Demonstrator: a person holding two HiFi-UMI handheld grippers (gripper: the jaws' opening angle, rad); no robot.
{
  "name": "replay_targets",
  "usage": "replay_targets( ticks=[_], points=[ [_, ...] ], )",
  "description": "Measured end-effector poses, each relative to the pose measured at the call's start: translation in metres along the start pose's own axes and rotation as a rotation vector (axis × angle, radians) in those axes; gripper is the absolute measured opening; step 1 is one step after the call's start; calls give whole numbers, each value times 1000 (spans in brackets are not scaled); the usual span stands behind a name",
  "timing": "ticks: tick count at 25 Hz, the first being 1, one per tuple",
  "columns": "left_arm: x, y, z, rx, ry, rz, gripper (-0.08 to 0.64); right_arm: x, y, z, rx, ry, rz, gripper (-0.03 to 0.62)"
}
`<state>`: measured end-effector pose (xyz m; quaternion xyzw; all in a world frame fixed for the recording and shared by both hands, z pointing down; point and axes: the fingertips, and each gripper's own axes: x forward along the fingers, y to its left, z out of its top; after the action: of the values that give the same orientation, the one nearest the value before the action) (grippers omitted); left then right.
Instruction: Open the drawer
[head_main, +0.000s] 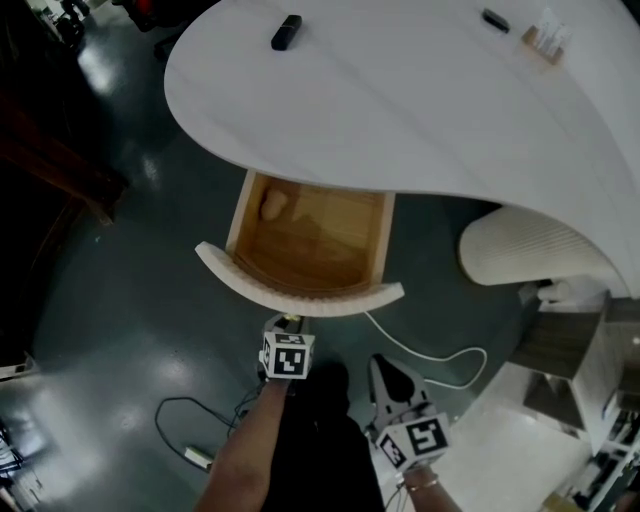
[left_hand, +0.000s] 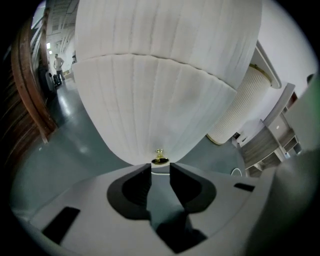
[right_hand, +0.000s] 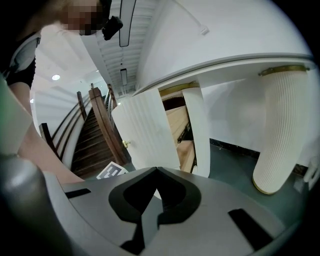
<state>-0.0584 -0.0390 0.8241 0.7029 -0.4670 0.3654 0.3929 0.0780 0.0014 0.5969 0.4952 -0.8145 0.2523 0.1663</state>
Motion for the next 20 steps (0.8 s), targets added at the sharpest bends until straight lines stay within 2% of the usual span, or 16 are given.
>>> replay_targets(
  ticks=[5, 8, 15, 20],
  points=[
    [-33, -6, -16, -26, 28, -11, 100, -12, 18, 13, 8, 13, 15, 3],
    [-61, -9, -18, -30, 29, -1, 67, -21, 24, 30, -4, -21, 21, 3],
    [-130, -18, 4, -46, -4, 12, 33, -45, 33, 72, -17, -65, 16, 3],
    [-176, -26, 37, 9, -65, 4, 15, -60, 37, 99, -15, -81, 9, 3]
  ],
)
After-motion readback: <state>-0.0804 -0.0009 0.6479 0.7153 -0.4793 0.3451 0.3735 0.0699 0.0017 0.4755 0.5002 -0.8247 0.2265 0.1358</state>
